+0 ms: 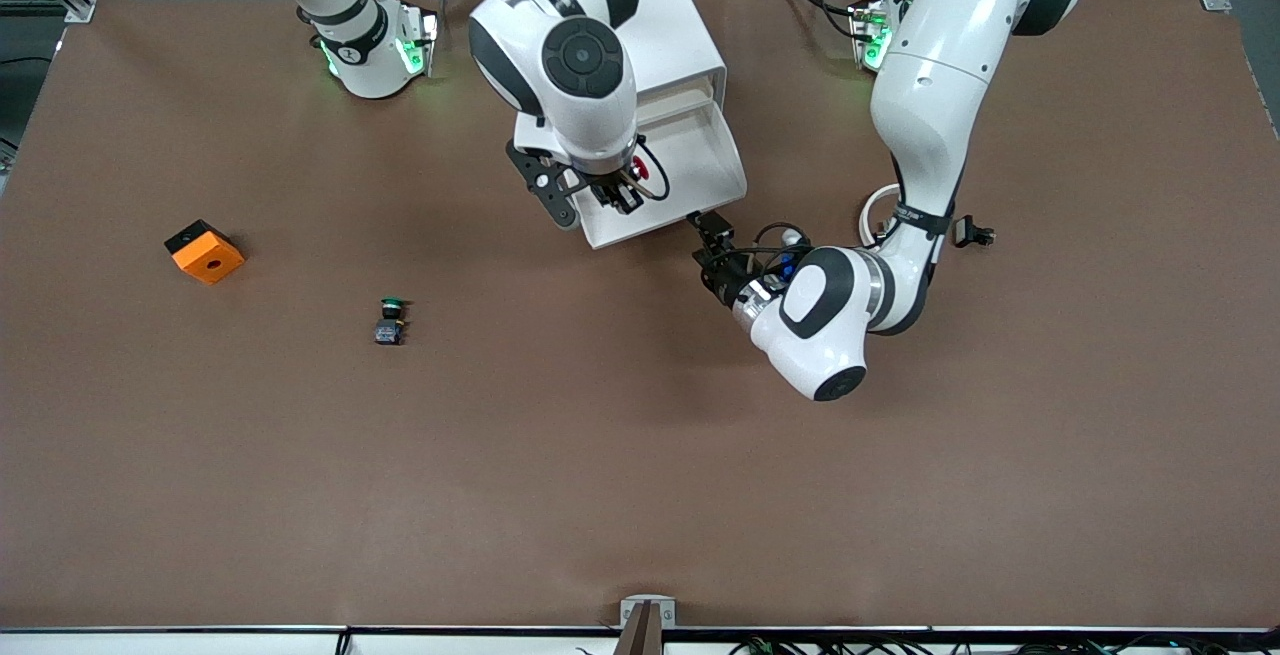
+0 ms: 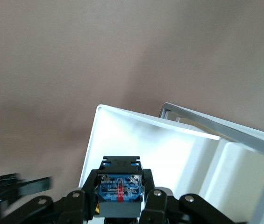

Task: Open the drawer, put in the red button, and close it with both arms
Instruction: 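Carry the red button with the right gripper into the open drawer, then open the right gripper to drop the button into the drawer, then raise it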

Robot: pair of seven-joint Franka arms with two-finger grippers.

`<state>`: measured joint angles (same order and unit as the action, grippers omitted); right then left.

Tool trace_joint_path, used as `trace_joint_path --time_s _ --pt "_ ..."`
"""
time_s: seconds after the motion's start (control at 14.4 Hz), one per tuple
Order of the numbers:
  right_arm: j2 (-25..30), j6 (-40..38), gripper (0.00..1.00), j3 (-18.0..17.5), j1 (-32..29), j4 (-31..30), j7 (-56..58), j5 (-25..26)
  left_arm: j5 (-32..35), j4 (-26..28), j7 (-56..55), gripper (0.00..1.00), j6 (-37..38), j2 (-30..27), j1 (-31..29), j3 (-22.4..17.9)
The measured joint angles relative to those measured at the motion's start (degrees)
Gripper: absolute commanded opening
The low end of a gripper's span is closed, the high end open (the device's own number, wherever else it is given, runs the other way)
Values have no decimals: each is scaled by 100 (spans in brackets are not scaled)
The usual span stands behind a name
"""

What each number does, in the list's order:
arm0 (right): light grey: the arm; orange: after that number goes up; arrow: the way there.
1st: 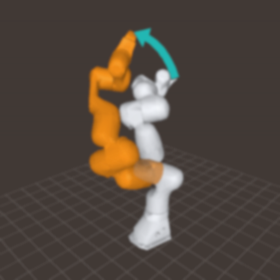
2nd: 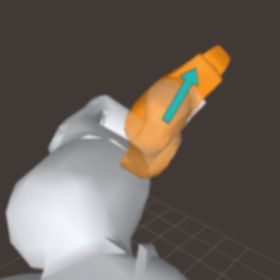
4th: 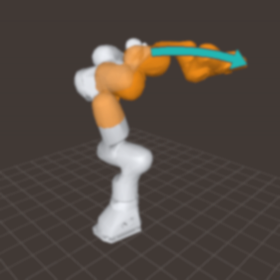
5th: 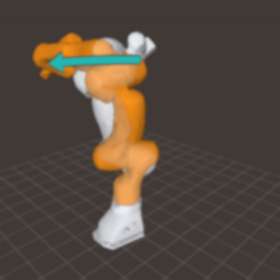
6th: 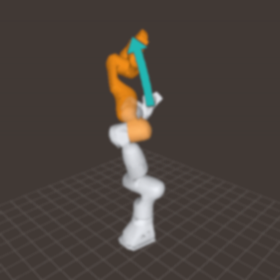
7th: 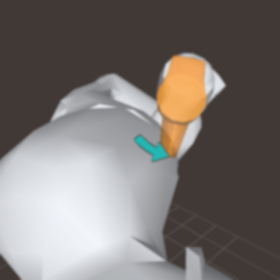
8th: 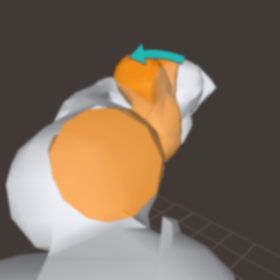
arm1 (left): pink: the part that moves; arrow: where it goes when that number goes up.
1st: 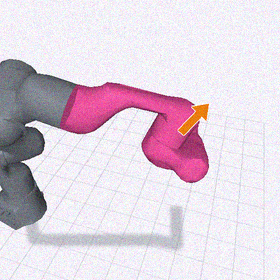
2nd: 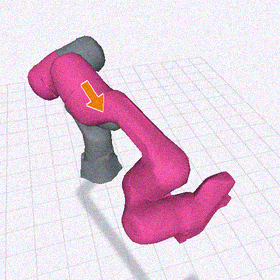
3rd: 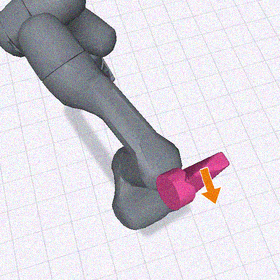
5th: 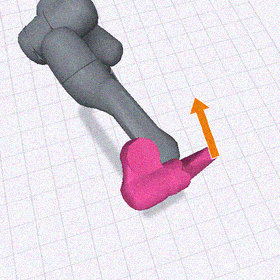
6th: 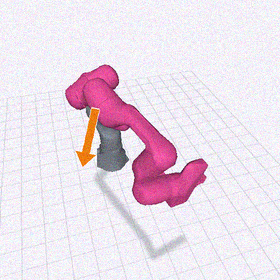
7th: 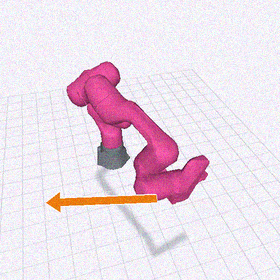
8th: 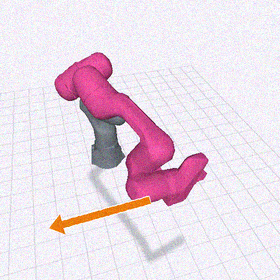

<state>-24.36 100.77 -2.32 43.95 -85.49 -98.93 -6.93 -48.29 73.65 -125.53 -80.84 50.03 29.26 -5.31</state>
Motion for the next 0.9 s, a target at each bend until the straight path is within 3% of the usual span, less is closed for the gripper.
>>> trace_joint_path --time_s 0.28,0.69,0.76,0.9 --pt "-257 24 28 1 172 -10 -12 -16 308 -425 840 100 -6 -49 -5 -662" --pt "-600 294 33 4 526 -26 -64 -97 312 -491 3024 100 -311 -212 -21 -1637" --pt "-620 297 42 4 537 -27 -64 -98 313 -492 3338 100 -360 -257 -17 -1763" --pt "-624 297 100 5 539 -26 -64 -99 314 -492 4061 100 -408 -306 -23 -1948"
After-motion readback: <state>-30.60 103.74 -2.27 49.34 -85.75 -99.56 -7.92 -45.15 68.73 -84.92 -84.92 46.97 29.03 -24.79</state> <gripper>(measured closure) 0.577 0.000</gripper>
